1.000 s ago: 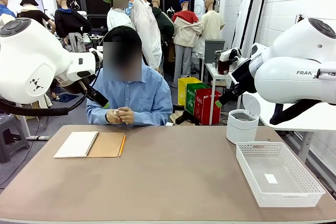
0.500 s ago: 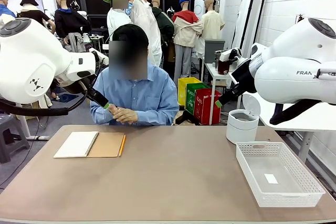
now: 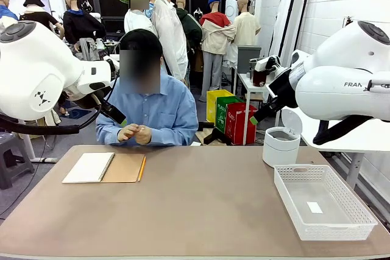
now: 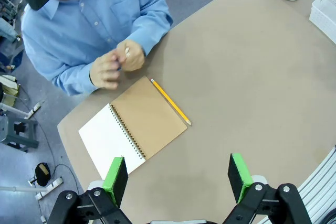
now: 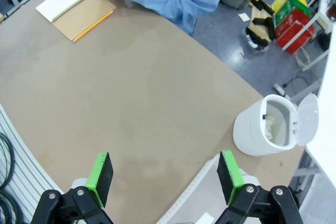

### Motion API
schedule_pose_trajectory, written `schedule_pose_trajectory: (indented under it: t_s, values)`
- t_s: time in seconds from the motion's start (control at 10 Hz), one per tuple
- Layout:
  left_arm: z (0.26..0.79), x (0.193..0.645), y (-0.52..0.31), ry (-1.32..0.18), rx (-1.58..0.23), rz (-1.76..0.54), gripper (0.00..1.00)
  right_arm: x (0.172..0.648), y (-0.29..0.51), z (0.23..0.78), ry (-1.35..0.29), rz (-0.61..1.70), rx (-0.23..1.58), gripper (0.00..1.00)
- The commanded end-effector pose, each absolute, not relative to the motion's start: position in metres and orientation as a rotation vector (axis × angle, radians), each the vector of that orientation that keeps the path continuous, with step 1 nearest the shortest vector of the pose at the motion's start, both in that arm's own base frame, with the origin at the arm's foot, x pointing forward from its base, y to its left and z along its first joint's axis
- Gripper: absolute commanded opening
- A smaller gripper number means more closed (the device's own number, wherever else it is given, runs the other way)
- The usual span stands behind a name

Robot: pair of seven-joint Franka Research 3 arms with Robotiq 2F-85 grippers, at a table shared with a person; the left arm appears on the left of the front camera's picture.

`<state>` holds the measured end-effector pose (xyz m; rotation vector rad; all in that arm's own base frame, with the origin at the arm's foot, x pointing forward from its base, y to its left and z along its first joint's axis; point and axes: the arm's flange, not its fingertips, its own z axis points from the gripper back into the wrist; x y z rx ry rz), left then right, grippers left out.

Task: Sort the paper based on its condition.
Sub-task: If a person hands you a paper, place it in the Organizing basket , and if it's crumpled, put it in the Trash can.

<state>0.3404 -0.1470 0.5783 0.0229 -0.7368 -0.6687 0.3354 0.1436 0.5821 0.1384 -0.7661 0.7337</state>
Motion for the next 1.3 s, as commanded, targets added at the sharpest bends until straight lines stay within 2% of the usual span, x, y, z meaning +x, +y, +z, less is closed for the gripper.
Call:
schedule_pose_trajectory:
  t_s: [0.0,1.2]
  values:
    - [0.5783,0.3408,-0.1472,-0.737,0.024,-0.673,1.0,0.3355,0.1437,0.5831,-0.765,0.734,0.139,1.0]
    - [0.5783,0.3408,-0.1472,-0.737,0.024,-0.673,1.0,0.3355,0.1437,0.5831,-0.765,0.734,0.139,1.0]
